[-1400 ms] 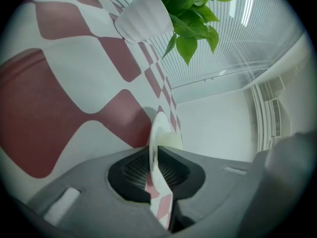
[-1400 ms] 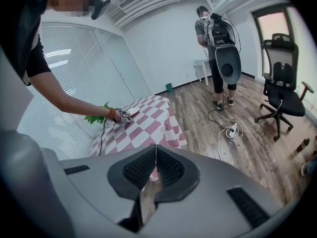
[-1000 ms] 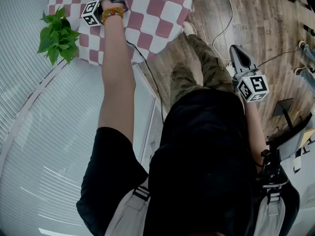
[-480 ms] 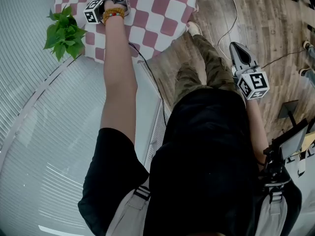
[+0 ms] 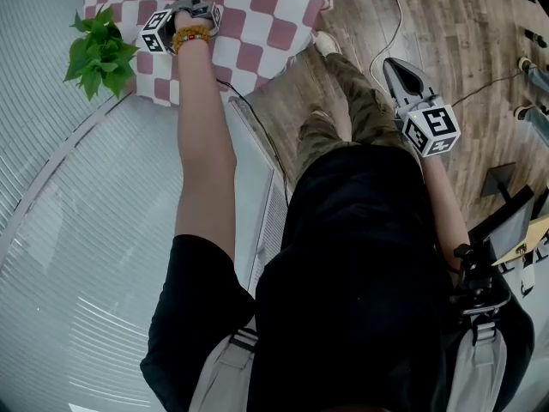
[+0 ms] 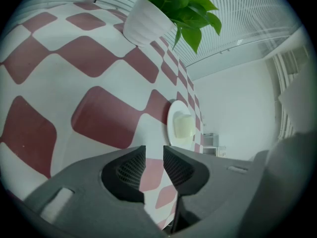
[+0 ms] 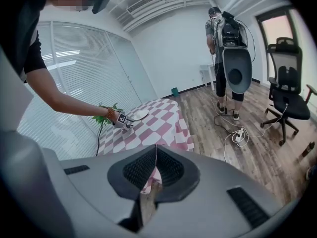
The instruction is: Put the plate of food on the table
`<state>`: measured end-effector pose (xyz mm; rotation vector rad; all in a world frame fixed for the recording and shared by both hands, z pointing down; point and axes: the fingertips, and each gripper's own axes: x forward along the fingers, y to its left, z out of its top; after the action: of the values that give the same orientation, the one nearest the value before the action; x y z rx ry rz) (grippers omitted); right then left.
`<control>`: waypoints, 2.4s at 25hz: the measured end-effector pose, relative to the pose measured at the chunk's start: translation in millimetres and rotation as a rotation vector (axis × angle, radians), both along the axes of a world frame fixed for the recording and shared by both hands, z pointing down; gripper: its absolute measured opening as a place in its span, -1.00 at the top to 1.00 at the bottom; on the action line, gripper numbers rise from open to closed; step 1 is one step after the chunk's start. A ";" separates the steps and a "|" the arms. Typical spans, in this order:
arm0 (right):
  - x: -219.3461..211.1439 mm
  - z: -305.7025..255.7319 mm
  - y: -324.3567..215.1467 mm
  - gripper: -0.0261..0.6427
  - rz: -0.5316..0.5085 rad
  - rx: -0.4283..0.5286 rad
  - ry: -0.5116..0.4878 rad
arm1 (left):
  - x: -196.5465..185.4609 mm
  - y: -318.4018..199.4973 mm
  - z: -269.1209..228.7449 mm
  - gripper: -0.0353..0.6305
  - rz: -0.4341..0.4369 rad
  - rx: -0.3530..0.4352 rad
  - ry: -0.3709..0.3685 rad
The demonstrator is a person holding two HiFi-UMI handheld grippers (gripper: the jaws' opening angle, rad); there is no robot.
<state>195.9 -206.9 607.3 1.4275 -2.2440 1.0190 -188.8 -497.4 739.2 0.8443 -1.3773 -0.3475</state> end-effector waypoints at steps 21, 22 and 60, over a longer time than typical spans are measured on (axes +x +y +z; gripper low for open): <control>-111.9 -17.5 45.3 0.89 -0.163 0.097 -0.023 | -32.1 214.7 -1.5 0.61 -0.106 0.024 0.137; -117.6 -20.4 48.9 0.89 -0.175 0.100 -0.024 | -33.9 227.8 -3.1 0.61 -0.113 0.017 0.137; -287.1 -131.6 200.3 0.89 -0.524 0.376 0.001 | -57.5 532.2 -135.1 0.61 0.250 0.404 -0.094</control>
<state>-91.2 -6.7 475.6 0.8575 -2.6959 0.4450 -246.2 34.8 604.0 1.3672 -1.2868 -0.4021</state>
